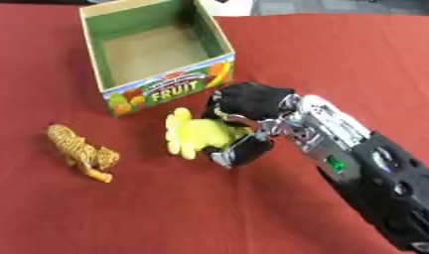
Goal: Pick up objects on the table and place them in the box.
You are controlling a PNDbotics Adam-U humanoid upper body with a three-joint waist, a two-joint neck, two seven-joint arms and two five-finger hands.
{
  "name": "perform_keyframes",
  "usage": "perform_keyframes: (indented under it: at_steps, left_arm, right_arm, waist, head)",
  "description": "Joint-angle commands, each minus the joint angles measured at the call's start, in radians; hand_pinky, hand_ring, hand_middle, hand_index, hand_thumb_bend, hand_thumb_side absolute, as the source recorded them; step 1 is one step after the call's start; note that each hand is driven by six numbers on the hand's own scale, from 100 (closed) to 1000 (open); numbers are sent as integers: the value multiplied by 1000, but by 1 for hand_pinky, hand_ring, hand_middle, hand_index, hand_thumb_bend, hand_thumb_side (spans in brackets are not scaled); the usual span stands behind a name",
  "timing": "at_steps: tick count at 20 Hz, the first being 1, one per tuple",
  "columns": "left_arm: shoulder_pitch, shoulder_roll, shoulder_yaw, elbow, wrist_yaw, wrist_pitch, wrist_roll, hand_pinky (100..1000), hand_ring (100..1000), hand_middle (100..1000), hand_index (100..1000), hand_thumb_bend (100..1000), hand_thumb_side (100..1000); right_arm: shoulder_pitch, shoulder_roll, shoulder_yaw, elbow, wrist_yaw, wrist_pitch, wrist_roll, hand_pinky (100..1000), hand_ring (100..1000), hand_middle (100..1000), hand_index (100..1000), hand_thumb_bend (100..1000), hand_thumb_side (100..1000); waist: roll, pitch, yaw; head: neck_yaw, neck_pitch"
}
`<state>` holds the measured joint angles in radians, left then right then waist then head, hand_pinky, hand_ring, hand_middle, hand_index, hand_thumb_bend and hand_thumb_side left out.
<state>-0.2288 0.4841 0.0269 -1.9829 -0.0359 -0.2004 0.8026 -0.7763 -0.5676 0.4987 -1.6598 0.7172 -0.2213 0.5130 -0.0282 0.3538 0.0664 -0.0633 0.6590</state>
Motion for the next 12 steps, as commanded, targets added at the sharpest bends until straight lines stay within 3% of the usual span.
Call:
perform_keyframes:
  at_steps: [1, 8, 12]
  left_arm:
    - [-5, 22, 3, -17, 4, 1, -3, 451, 499, 564, 711, 100, 980]
    - [-4, 24, 4, -17, 6, 1, -3, 450, 500, 564, 711, 100, 977]
    - [-4, 23, 3, -17, 8, 1, -5, 450, 500, 564, 711, 100, 976]
  right_arm:
    - [-43, -36, -34, -49, -53, 25, 5, 788, 747, 402, 555, 100, 497]
    - [-126, -42, -88, -86, -145, 73, -14, 761, 731, 387, 538, 100, 471]
    - [-189, -8, -113, -71, -153, 89, -42, 738, 699, 374, 528, 100, 455]
  waist:
    - [1, -27, -2]
    - [2, -38, 1]
    - [4, -42, 3]
  head:
    - [-2, -3]
    - [-4, -23]
    - [-13, -22]
